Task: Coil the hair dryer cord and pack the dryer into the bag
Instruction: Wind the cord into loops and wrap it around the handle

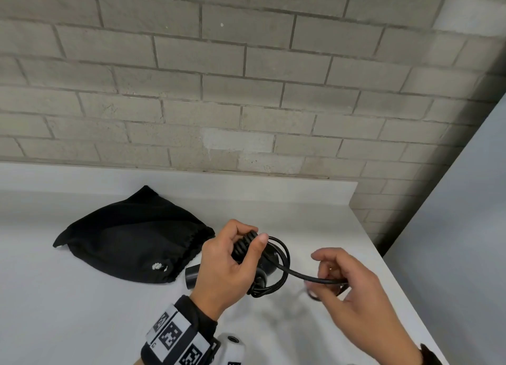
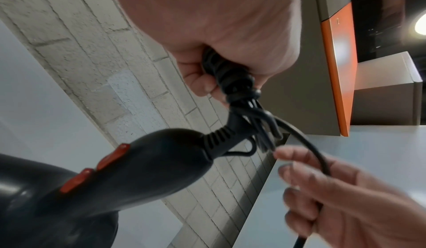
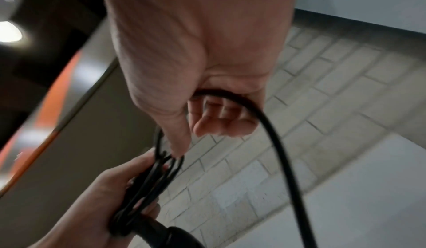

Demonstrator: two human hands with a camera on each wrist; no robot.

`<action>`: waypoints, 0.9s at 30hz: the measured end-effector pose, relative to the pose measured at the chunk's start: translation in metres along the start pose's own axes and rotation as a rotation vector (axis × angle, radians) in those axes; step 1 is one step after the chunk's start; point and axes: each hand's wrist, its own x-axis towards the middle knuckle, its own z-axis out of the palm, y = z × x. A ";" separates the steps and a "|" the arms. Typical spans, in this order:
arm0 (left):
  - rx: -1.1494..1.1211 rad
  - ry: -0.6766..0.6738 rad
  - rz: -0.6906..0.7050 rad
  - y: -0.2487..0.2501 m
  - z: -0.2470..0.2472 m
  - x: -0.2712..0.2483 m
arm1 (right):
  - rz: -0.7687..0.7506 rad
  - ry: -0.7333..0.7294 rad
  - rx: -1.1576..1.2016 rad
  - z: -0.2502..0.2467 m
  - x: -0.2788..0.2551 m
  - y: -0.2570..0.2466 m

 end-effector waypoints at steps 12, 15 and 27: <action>0.083 -0.156 0.214 -0.001 -0.009 0.001 | -0.505 -0.043 -0.351 -0.016 0.042 -0.036; 0.061 -0.205 0.265 0.002 -0.011 0.001 | -0.435 -0.050 -0.119 -0.008 0.053 -0.037; 0.044 -0.153 0.327 -0.003 -0.007 -0.006 | 0.197 -0.065 0.621 0.039 0.053 -0.026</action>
